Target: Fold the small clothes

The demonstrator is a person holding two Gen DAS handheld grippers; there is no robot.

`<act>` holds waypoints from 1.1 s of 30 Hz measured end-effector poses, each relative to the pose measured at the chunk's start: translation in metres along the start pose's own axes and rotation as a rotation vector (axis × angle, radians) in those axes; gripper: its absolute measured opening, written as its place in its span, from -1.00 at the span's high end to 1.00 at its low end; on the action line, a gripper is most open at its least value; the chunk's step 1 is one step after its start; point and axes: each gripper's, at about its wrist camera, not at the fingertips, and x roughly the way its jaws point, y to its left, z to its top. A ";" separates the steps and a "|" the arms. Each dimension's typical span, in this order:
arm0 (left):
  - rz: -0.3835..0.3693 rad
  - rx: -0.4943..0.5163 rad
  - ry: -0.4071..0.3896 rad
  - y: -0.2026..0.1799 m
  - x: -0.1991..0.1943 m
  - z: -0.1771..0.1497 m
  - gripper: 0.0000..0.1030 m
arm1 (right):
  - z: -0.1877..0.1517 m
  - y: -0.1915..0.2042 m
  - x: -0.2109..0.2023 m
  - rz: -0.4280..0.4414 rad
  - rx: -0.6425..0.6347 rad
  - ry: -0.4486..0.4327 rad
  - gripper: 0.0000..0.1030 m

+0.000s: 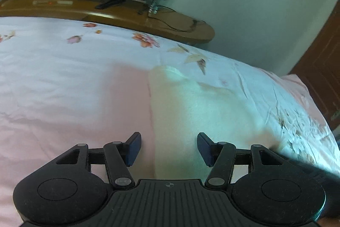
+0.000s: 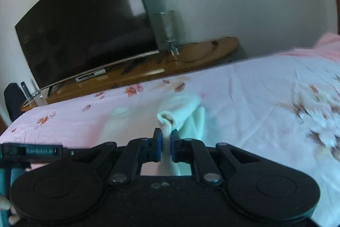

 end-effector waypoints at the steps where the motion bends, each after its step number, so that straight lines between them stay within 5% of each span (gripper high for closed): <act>1: -0.003 0.008 0.004 -0.004 0.002 0.001 -0.12 | -0.006 -0.009 0.011 -0.021 0.025 0.056 0.81; 3: -0.011 0.034 -0.001 -0.013 0.003 0.004 -0.12 | -0.010 -0.021 0.019 -0.042 0.076 0.096 0.66; 5: -0.016 0.064 -0.012 -0.023 0.003 0.010 -0.12 | -0.002 -0.019 0.005 -0.061 0.071 0.022 0.49; 8: -0.015 0.084 -0.022 -0.036 0.012 0.023 -0.12 | 0.013 -0.005 -0.006 -0.058 -0.002 -0.060 0.47; 12: 0.063 0.103 0.027 -0.044 0.044 0.033 -0.12 | 0.031 0.014 0.028 -0.020 -0.074 -0.041 0.49; 15: 0.129 0.095 0.057 -0.042 0.063 0.031 -0.63 | 0.028 0.019 0.068 -0.074 -0.129 0.040 0.48; 18: 0.125 -0.015 0.093 -0.029 0.067 0.028 -0.69 | 0.027 0.019 0.090 -0.105 -0.172 0.079 0.50; 24: 0.152 0.076 0.075 -0.044 0.037 0.012 -0.69 | 0.015 0.020 0.033 -0.030 -0.130 0.036 0.47; 30: 0.132 0.061 0.112 -0.044 0.019 -0.014 -0.69 | -0.030 0.016 -0.009 -0.071 -0.145 0.110 0.39; 33: 0.126 0.068 0.127 -0.046 0.016 -0.023 -0.69 | -0.052 -0.003 -0.009 -0.089 -0.051 0.178 0.22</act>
